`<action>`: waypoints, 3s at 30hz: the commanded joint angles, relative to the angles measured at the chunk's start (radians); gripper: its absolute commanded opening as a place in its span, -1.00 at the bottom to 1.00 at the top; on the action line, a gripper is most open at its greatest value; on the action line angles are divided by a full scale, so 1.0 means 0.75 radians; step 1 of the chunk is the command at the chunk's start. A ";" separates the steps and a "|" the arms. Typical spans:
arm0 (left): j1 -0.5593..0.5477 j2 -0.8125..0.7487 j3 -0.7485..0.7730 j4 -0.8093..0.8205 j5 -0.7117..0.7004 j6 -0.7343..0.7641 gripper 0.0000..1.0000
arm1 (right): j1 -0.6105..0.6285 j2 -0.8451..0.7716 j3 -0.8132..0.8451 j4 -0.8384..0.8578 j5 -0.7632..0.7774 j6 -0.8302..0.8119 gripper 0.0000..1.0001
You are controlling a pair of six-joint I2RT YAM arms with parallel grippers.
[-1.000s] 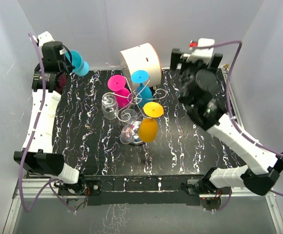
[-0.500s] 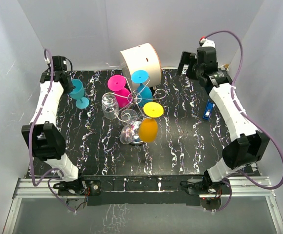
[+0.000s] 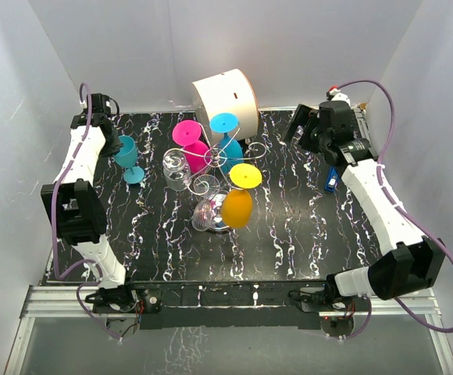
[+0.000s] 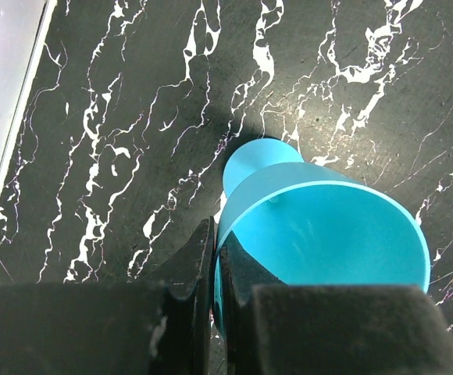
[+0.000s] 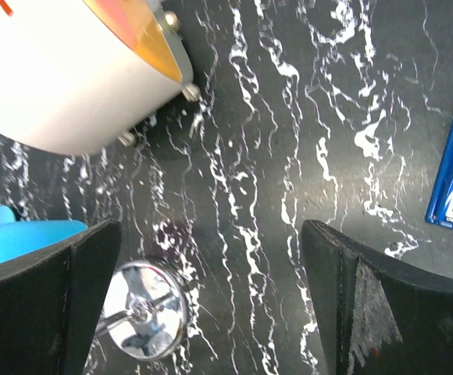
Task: Take the wine glass off the wine glass rack
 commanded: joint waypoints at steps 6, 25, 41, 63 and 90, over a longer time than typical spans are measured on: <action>0.014 -0.063 -0.058 0.102 0.002 0.006 -1.00 | -0.003 -0.073 -0.044 0.148 0.054 0.091 0.97; 0.022 -0.069 -0.038 0.087 -0.030 0.046 -0.16 | -0.003 -0.226 -0.181 0.303 -0.050 0.096 0.97; 0.024 -0.815 -0.274 0.132 0.414 -0.056 0.66 | -0.004 -0.404 -0.258 0.331 -0.206 -0.057 0.97; 0.025 -1.304 -0.731 0.130 0.850 -0.074 0.92 | -0.003 -0.536 -0.364 0.395 -1.018 0.587 0.75; 0.025 -1.376 -0.776 0.091 0.940 -0.098 0.97 | 0.205 -0.441 -0.486 0.662 -1.079 0.830 -0.27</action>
